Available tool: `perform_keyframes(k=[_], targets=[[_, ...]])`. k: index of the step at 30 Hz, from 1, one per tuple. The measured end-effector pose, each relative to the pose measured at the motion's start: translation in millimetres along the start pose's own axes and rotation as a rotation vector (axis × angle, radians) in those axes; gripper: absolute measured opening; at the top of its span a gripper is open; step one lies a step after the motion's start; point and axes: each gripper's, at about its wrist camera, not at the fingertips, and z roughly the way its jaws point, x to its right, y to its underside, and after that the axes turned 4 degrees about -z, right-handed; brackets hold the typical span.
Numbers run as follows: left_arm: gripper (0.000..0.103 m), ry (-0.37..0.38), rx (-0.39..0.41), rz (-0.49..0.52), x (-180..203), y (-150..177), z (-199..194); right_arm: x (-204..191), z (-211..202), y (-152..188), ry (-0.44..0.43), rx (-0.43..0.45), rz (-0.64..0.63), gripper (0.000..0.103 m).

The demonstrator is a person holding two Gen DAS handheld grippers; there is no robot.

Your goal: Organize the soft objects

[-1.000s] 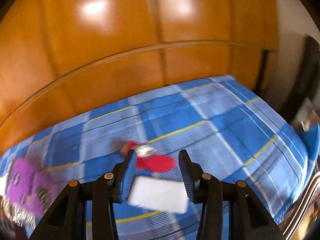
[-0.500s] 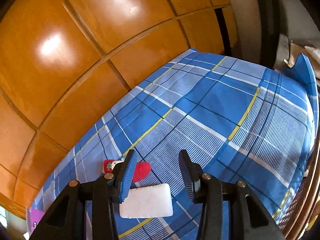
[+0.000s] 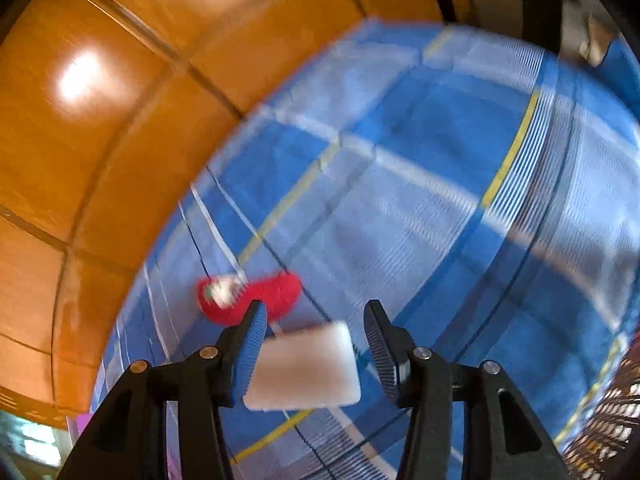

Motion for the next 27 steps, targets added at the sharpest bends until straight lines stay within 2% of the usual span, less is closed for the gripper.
perform_keyframes(k=[1,5,6,8,10,11,13,15,16,18,21,23,27], targets=[[0.084,-0.001,-0.003,0.007,2,-1,4,2,12,-1,0.004,-0.054,0.018,0.051],[0.084,0.017,-0.025,-0.026,-3,-5,17,6,31,-3,0.048,-0.124,0.037,0.051],[0.084,0.017,-0.027,-0.033,-5,-5,19,5,33,-2,0.002,-0.144,0.038,0.053],[0.084,0.016,-0.041,-0.057,-8,-6,26,-1,37,4,-0.177,-0.226,0.027,0.053],[0.084,0.033,-0.063,-0.090,-14,-8,32,-10,36,14,-0.247,-0.286,-0.002,0.053],[0.084,0.036,-0.071,-0.099,-16,-8,35,-17,33,20,-0.333,-0.318,-0.033,0.053],[0.084,0.035,-0.079,-0.112,-20,-10,40,-23,24,25,-0.435,-0.336,-0.064,0.053],[0.084,0.042,-0.094,-0.126,-21,-12,46,-21,13,23,-0.404,-0.277,-0.084,0.053],[0.084,0.043,-0.099,-0.131,-20,-13,48,-19,5,18,-0.338,-0.208,-0.103,0.053],[0.084,0.044,-0.113,-0.141,-17,-17,54,-11,-4,14,-0.284,-0.128,-0.073,0.053],[0.084,0.076,-0.142,-0.165,-8,-27,65,-3,-25,7,-0.181,0.053,-0.041,0.053],[0.084,0.102,-0.170,-0.192,-4,-32,75,-1,-36,7,-0.210,0.118,-0.037,0.053],[0.084,0.166,-0.245,-0.305,4,-47,106,4,-38,9,-0.263,0.120,-0.015,0.053]])
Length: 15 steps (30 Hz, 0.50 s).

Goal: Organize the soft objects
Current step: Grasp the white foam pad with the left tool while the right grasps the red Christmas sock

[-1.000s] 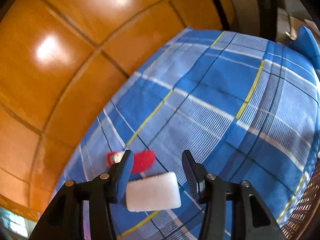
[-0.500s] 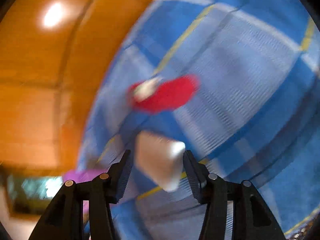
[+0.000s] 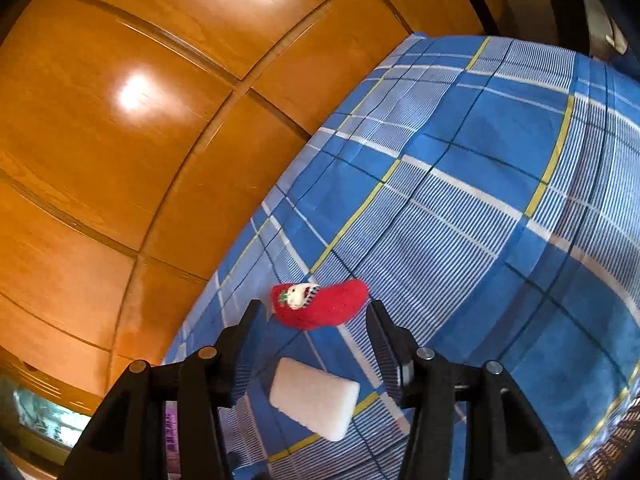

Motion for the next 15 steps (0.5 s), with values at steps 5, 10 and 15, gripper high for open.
perform_keyframes(k=[5,10,15], targets=[[0.084,0.002,-0.049,-0.137,1,-26,30,-5,3,0,-0.034,-0.005,-0.001,0.053],[0.084,-0.047,-0.070,-0.225,3,-50,54,-10,0,-1,-0.034,0.016,-0.011,0.053],[0.090,-0.110,-0.064,-0.246,11,-65,71,-12,-3,-1,-0.011,0.035,-0.017,0.053]])
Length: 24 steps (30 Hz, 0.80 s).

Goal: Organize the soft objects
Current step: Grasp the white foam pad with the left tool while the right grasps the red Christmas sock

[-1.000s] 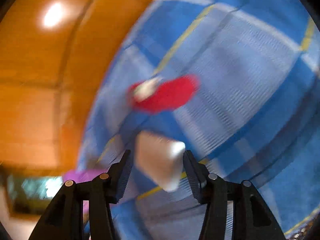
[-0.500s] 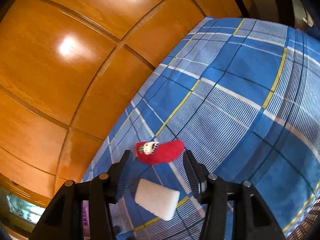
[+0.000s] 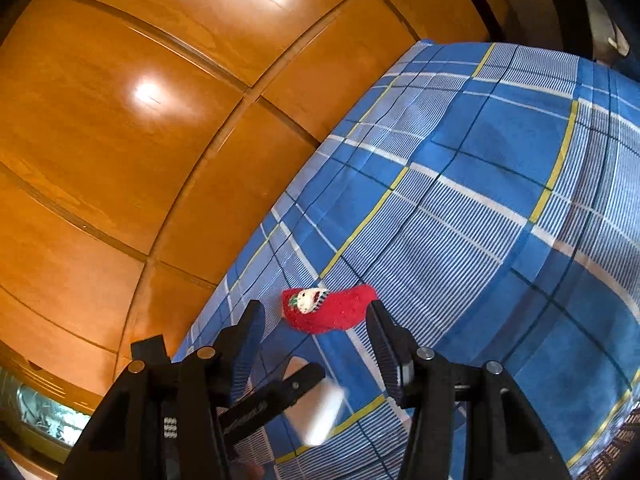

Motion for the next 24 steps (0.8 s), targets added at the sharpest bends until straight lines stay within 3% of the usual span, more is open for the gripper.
perform_keyframes(k=[6,10,15,18,19,24], targets=[[0.091,-0.095,0.037,0.081,11,-4,10,-1,-2,0,0.007,0.014,-0.007,0.053],[0.074,-0.119,0.041,0.161,1,7,8,-3,0,1,0.011,0.004,-0.020,0.053],[0.071,-0.063,0.041,0.259,-16,27,-5,-10,6,4,0.026,-0.023,-0.062,0.053],[0.079,-0.040,0.032,0.318,-19,37,-9,-11,7,5,0.035,-0.029,-0.069,0.053],[0.084,-0.018,0.022,0.313,-23,42,-13,-11,7,5,0.040,-0.028,-0.068,0.053],[0.088,0.047,0.026,0.244,-47,44,-32,-12,7,6,0.060,-0.030,-0.078,0.053]])
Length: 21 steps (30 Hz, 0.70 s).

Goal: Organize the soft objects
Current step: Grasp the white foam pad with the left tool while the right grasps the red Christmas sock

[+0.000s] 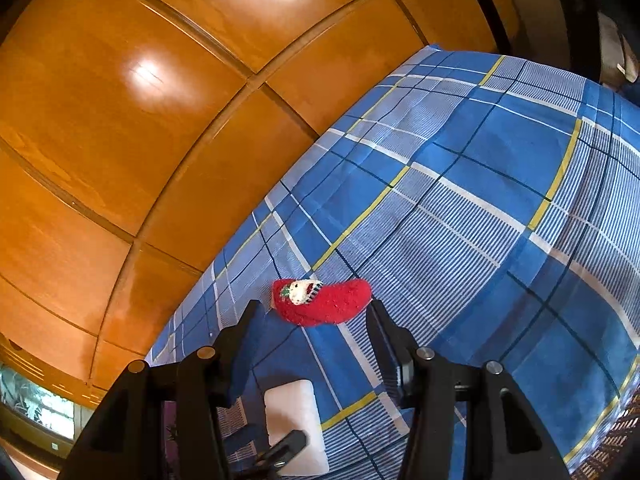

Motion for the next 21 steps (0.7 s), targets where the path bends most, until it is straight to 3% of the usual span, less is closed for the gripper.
perform_keyframes(k=[7,12,14,16,21], targets=[[0.089,-0.038,0.019,0.013,7,-4,-5,-11,8,1,0.032,-0.046,-0.066,0.053],[0.089,-0.108,-0.018,0.109,37,-10,23,-26,17,-11,0.040,-0.093,-0.160,0.053],[0.073,-0.138,-0.027,0.142,37,-5,34,-34,25,-15,0.047,-0.122,-0.226,0.053],[0.058,-0.129,0.028,0.195,36,2,24,-46,42,-18,0.059,-0.181,-0.332,0.053],[0.057,-0.086,0.057,0.173,10,20,6,-73,102,-4,0.143,-0.341,-0.606,0.053]])
